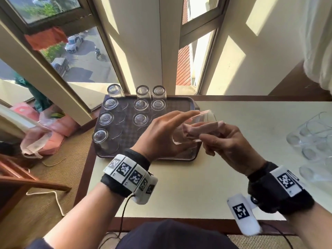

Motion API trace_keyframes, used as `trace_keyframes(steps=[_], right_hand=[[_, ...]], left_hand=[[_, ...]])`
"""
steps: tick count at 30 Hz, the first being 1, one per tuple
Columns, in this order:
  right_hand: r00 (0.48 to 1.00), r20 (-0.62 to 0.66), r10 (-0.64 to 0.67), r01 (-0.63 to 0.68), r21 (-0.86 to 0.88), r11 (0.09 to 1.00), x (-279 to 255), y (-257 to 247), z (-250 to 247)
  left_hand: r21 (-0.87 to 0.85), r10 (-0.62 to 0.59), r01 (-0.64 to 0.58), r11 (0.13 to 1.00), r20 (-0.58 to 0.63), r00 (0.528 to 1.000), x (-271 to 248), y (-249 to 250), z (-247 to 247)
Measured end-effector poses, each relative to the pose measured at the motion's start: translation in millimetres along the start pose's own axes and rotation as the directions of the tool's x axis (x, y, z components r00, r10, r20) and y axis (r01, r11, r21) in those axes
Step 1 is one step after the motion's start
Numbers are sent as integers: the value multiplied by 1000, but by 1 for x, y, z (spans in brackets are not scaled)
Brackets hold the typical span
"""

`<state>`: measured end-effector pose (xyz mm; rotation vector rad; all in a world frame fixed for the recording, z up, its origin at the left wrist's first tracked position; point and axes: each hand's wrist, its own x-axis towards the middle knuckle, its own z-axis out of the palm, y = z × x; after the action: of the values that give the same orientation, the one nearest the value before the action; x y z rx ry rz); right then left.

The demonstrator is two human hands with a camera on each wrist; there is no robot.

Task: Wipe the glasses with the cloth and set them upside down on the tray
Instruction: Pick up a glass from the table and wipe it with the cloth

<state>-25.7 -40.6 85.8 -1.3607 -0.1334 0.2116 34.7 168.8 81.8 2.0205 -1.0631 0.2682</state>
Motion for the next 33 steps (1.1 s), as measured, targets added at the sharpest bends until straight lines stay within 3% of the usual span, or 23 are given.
trace_keyframes(steps=[2, 3, 5, 6, 7, 8, 9, 10, 11, 12, 13, 14, 16, 18, 20, 24, 27, 29, 31, 33], right_hand=[[991, -51, -124, 121, -55, 991, 1, 0, 4], [977, -48, -207, 200, -125, 972, 3, -2, 4], [937, 31, -347, 338, -329, 882, 5, -8, 3], [922, 85, -378, 378, -407, 831, 6, -9, 2], [918, 117, -378, 389, -440, 809, 6, -11, 2], [931, 124, -343, 362, -428, 828, 7, -14, 3], [955, 107, -276, 296, -377, 877, 7, -16, 3], [979, 82, -187, 203, -294, 934, 6, -19, 4], [993, 60, -99, 110, -211, 971, 6, -20, 5], [999, 37, -31, 36, -152, 988, 5, -21, 7], [1000, 6, 13, -12, -112, 994, 4, -21, 8], [999, -36, 37, -40, -71, 997, 4, -20, 9], [992, -119, 37, -35, 18, 999, 4, -20, 11], [990, -142, 21, -4, 118, 993, 3, -19, 11], [989, -145, 35, -11, 166, 986, 4, -17, 9], [978, -207, 32, -24, 38, 999, 4, -8, 3], [997, -60, -47, 47, -11, 999, 2, -12, 4], [995, 62, -77, 83, -101, 991, 3, -18, 5], [995, 74, -64, 72, -113, 991, 6, -22, 6], [999, 22, -23, 24, -59, 998, 10, -22, 7]], left_hand=[[-248, -214, 206, 947, -5, 977, -1, -5, 3], [-445, -363, 352, 824, 63, 930, -2, -6, 3], [-723, -497, 533, 440, 298, 815, -5, -9, 2], [-775, -502, 548, 316, 353, 790, -7, -11, 3], [-793, -508, 536, 290, 348, 788, -7, -11, 3], [-795, -523, 502, 342, 283, 804, -6, -7, 2], [-749, -529, 456, 481, 166, 832, -4, -3, 1], [-628, -476, 388, 675, 31, 879, -3, -3, 1], [-431, -352, 282, 857, -91, 931, -2, -4, 2], [-217, -201, 164, 962, -162, 966, -2, -6, 4], [-71, -88, 76, 995, -175, 981, -2, -8, 5], [-23, -63, 60, 998, -164, 984, -3, -10, 6], [-205, -248, 220, 954, -122, 961, -3, -9, 6], [-477, -414, 364, 800, 1, 910, -4, -8, 4], [-577, -487, 430, 694, 64, 871, -5, -8, 2], [-646, -507, 430, 631, 76, 859, -5, -5, 2], [-732, -531, 400, 551, 62, 845, -2, -3, 4], [-723, -528, 378, 578, 23, 849, -1, -2, 4], [-557, -430, 304, 773, -107, 896, 1, 1, 5], [-275, -228, 161, 948, -234, 945, -1, 4, 9]])
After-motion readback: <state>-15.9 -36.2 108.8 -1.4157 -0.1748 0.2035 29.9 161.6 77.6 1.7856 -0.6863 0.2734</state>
